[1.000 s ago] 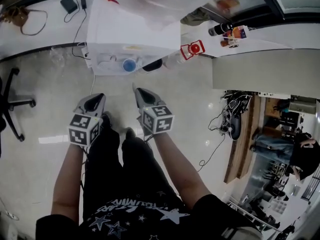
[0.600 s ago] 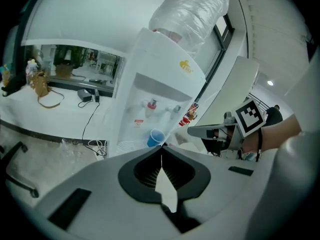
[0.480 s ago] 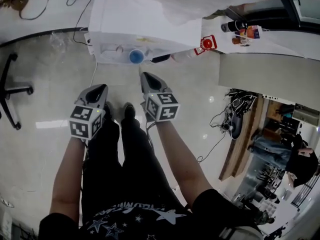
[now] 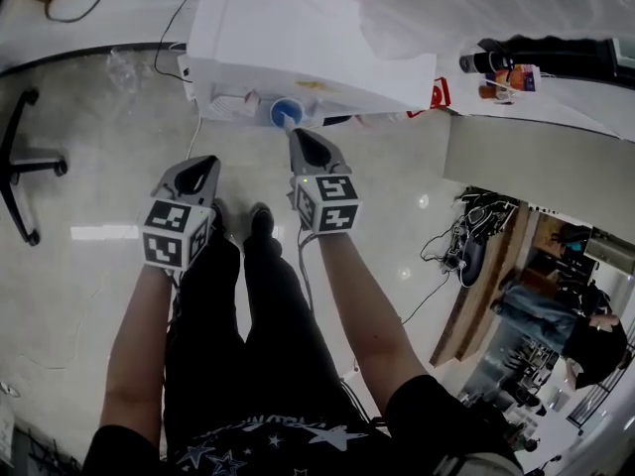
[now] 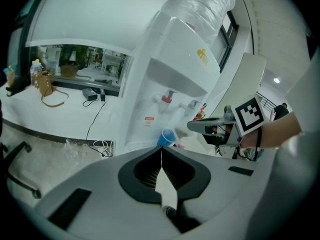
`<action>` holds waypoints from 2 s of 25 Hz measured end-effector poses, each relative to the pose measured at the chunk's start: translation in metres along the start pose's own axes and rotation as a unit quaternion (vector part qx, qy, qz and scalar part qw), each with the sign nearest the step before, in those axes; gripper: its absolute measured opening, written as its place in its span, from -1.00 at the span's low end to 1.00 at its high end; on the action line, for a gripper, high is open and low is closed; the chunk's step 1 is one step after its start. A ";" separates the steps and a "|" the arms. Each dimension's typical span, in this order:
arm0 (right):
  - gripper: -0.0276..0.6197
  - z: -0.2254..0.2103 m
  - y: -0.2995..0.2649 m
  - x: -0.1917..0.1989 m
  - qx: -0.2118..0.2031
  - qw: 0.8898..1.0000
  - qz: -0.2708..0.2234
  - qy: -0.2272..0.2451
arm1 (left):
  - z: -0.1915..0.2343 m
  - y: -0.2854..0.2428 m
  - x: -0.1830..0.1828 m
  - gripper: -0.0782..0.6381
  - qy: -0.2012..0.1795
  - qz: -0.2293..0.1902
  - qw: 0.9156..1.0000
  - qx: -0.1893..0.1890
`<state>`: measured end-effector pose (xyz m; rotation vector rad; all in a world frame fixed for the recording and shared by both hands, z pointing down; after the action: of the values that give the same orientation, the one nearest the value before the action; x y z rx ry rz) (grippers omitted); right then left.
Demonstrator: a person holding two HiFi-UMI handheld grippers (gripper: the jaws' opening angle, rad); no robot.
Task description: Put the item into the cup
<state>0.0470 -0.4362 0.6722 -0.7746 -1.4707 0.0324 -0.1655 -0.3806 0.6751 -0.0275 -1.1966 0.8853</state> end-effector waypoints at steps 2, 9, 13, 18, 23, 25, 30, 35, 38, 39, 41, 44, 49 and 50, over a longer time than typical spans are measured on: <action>-0.91 -0.002 -0.006 0.001 0.003 1.000 -0.001 0.001 | 0.001 -0.002 0.003 -0.76 -0.008 0.006 1.000 0.002; -0.91 -0.006 -0.023 0.011 0.017 1.000 0.005 0.001 | 0.008 -0.004 0.011 -0.76 -0.003 0.005 1.000 -0.004; -0.91 -0.007 -0.031 0.018 0.029 0.999 0.017 -0.002 | 0.010 -0.005 0.012 -0.76 0.000 0.003 1.000 -0.005; -0.91 -0.009 -0.040 0.026 0.038 0.999 0.033 0.000 | 0.010 -0.006 0.010 -0.76 0.010 -0.007 1.000 -0.007; -0.91 -0.013 -0.053 0.031 0.045 0.998 0.045 -0.003 | 0.013 -0.010 0.010 -0.76 0.011 -0.004 1.000 -0.009; -0.91 -0.014 -0.057 0.034 0.047 0.998 0.050 -0.003 | 0.015 -0.010 0.009 -0.76 0.012 -0.004 1.000 -0.011; -0.91 -0.021 -0.063 0.040 0.051 0.997 0.059 -0.005 | 0.019 -0.012 0.008 -0.76 0.007 -0.007 1.000 -0.021; -0.91 -0.026 -0.065 0.042 0.048 0.997 0.058 -0.015 | 0.020 -0.012 0.008 -0.76 0.009 -0.005 1.000 -0.025; -0.91 -0.027 -0.066 0.042 0.034 0.998 0.050 -0.018 | 0.019 -0.013 0.008 -0.76 0.006 -0.004 1.000 -0.026; -0.91 -0.027 -0.066 0.042 0.031 0.998 0.047 -0.019 | 0.018 -0.013 0.008 -0.76 0.006 -0.006 1.000 -0.027; -0.90 -0.028 -0.066 0.041 0.032 0.998 0.045 -0.017 | 0.018 -0.014 0.008 -0.76 0.007 -0.007 1.000 -0.027; -0.90 -0.028 -0.066 0.041 0.032 0.998 0.045 -0.017 | 0.016 -0.015 0.007 -0.76 0.006 -0.006 1.000 -0.026; -0.67 -0.026 -0.065 0.042 0.026 0.998 0.053 -0.034 | 0.014 -0.015 0.003 -0.76 0.001 -0.007 1.000 -0.024; -0.67 -0.026 -0.065 0.042 0.026 0.997 0.055 -0.036 | 0.014 -0.014 0.002 -0.76 0.000 -0.007 1.000 -0.023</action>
<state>0.0481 -0.4773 0.7423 -0.8182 -1.4885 0.1841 -0.1682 -0.3947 0.6893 -0.0569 -1.2161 0.8450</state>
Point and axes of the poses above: the fingertips, and each gripper's own axes: y backward along the fingers, z to its left, x out of its underside, the point moved 8 cm from there along y, backward along the fingers, and after that the axes turned 12 degrees about -z, right-handed, at the moved point
